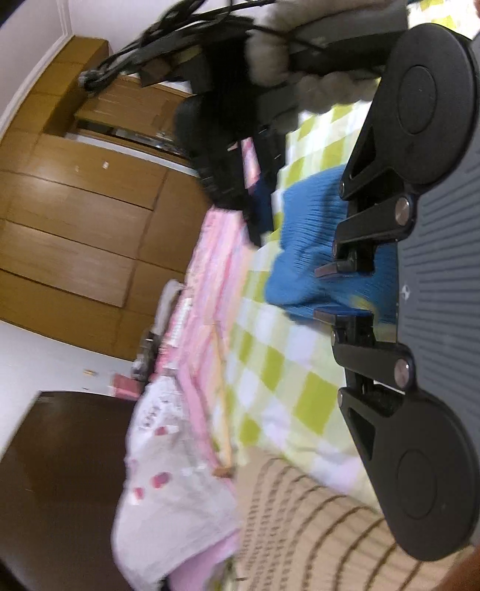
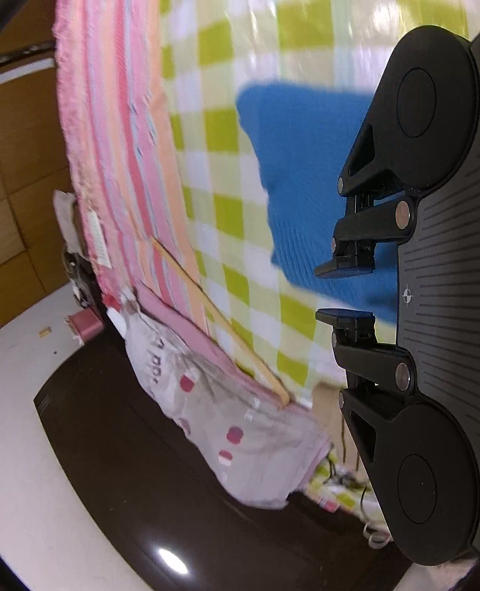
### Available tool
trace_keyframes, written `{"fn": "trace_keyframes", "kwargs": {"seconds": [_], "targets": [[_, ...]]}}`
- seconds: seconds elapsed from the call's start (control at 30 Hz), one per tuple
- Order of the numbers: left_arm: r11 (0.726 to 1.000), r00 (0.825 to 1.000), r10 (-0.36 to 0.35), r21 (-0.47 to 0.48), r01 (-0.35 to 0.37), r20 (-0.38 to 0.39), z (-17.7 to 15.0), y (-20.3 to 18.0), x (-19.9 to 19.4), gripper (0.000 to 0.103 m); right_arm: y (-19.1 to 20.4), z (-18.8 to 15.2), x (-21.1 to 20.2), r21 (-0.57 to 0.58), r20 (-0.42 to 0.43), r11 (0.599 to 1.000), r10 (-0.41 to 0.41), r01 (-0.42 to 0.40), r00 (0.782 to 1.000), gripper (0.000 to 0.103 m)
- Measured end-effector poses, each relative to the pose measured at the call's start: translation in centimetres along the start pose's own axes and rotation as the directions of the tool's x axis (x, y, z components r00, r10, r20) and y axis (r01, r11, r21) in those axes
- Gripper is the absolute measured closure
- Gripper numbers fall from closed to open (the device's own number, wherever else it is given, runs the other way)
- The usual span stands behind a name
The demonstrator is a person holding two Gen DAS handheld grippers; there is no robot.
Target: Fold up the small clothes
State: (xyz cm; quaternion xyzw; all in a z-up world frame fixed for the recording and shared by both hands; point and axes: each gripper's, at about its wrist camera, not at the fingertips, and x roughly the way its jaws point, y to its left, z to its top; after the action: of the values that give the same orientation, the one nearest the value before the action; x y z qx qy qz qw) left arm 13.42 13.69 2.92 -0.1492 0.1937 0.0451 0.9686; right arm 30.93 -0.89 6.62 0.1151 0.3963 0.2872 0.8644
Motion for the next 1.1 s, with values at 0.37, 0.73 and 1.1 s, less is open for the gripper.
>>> {"fn": "trace_keyframes", "kwargs": {"seconds": [0.37,0.73,1.1], "targets": [[0.997,0.998,-0.016,0.074,0.02,-0.055,2.1,-2.3,7.9,0.081,-4.3,-3.1,-2.6,-0.028,-0.024,0.991,-0.134,0.134,0.991,0.084],[0.996,0.988,0.05,0.079,-0.039,-0.145,-0.3,-0.6,10.4,0.072,-4.2,-4.5,-1.3,-0.075,-0.018,0.985,-0.159,0.157,0.987,0.081],[0.996,0.983,0.062,0.081,-0.048,-0.174,-0.7,-0.4,10.3,0.071,-3.6,-4.9,-2.2,-0.059,-0.018,0.982,-0.18,0.179,0.983,0.065]]}}
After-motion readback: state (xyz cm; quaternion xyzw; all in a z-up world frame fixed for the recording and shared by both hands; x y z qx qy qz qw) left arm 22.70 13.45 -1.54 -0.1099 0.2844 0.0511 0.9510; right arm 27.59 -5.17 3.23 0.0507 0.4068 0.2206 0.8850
